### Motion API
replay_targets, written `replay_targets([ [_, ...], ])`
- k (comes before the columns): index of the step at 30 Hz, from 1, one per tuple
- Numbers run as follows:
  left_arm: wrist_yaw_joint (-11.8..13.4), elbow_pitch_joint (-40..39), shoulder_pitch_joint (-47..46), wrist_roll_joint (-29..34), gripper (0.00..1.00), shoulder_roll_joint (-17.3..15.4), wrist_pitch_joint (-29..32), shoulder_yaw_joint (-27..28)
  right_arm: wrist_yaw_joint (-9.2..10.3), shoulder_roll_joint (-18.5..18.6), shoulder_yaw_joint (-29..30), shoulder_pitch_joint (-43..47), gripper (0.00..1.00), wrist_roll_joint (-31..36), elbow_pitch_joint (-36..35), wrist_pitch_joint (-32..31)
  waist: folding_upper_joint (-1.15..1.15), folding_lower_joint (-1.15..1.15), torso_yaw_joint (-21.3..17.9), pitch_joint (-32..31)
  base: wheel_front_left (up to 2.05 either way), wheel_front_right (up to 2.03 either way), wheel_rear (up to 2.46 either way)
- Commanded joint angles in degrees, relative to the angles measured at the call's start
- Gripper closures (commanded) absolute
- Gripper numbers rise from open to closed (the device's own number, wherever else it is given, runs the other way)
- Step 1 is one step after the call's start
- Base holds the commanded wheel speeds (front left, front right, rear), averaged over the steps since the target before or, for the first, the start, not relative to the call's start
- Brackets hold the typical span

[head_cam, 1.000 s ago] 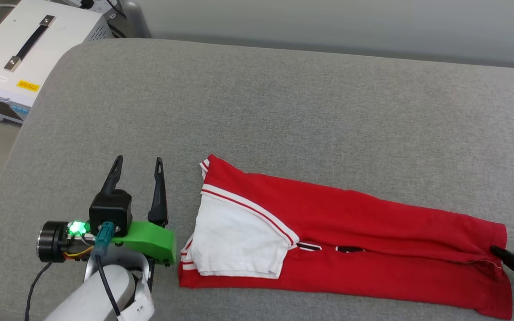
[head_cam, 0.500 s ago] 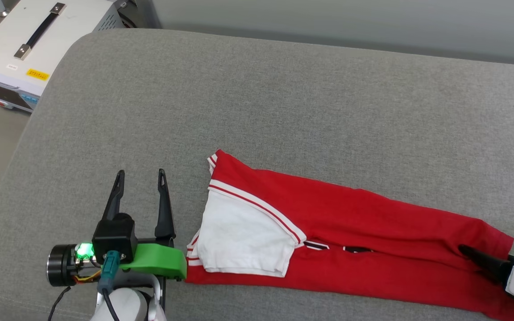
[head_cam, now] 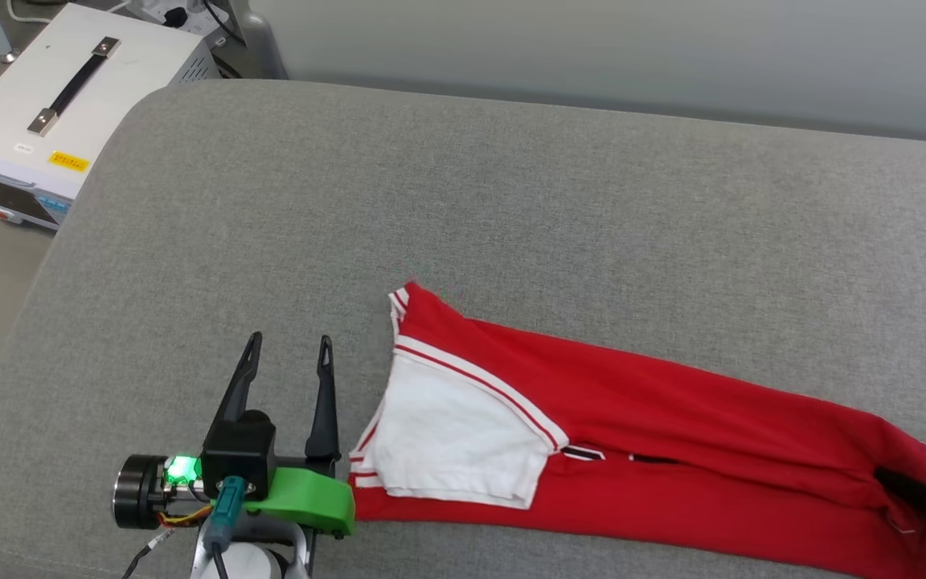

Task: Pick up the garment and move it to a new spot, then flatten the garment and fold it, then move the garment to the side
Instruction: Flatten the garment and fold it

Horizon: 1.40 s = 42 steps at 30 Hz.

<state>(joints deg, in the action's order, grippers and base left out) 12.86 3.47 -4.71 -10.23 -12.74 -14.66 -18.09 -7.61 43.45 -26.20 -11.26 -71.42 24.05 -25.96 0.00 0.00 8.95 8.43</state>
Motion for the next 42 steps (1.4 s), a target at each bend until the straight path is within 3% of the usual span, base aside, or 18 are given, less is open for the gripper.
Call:
replay_targets([
  [1, -0.5, 0.3, 1.0, 0.8, 0.00, 0.5, -0.3, 0.5, 0.12, 1.7, 0.5, -0.5, 1.00, -0.2, 1.6, 0.2, 0.00, 0.00, -0.2, -0.6, 0.00, 0.00, 0.00],
  [7, -2.1, 0.9, 1.7, 2.2, 0.00, 1.8, -0.3, 2.2, 0.12, 5.6, 1.9, -1.0, 1.00, 0.4, 5.4, 0.3, 0.00, 0.00, -0.4, -1.4, 0.00, 0.00, 0.00],
  [11, -3.0, 1.4, 2.3, 3.0, 0.00, 2.3, -0.3, 3.2, 0.12, 6.3, 1.8, -0.9, 1.00, -0.5, 3.7, -1.0, 0.00, 0.00, -0.6, -2.2, 0.00, 0.00, 0.00],
  [18, -4.4, 1.9, 3.4, 4.2, 0.00, 3.0, -0.3, 4.4, 0.12, 5.9, 2.2, 0.4, 1.00, -6.5, -11.6, -4.4, 0.00, 0.00, -0.8, -2.9, 0.00, 0.00, 0.00],
  [24, -5.5, 2.0, 2.8, 5.3, 0.00, 4.1, -0.3, 4.6, 0.12, 5.1, 0.1, -1.8, 1.00, -5.4, -24.1, -8.6, 0.00, 0.00, 0.0, -1.6, 0.00, 0.00, 0.00],
  [32, -6.4, 2.0, 0.7, 6.6, 0.00, 5.6, -0.3, 4.7, 0.12, -3.3, -7.4, -12.6, 1.00, 3.2, -27.3, -13.9, 0.00, 0.00, 1.7, 1.3, 0.00, 0.00, 0.00],
  [42, -6.8, 2.3, -2.0, 7.5, 0.00, 7.3, -0.3, 4.6, 0.12, -16.3, -19.4, -25.1, 1.00, 12.7, -18.2, -12.2, 0.00, 0.00, 3.8, 5.1, 0.00, 0.00, 0.00],
])
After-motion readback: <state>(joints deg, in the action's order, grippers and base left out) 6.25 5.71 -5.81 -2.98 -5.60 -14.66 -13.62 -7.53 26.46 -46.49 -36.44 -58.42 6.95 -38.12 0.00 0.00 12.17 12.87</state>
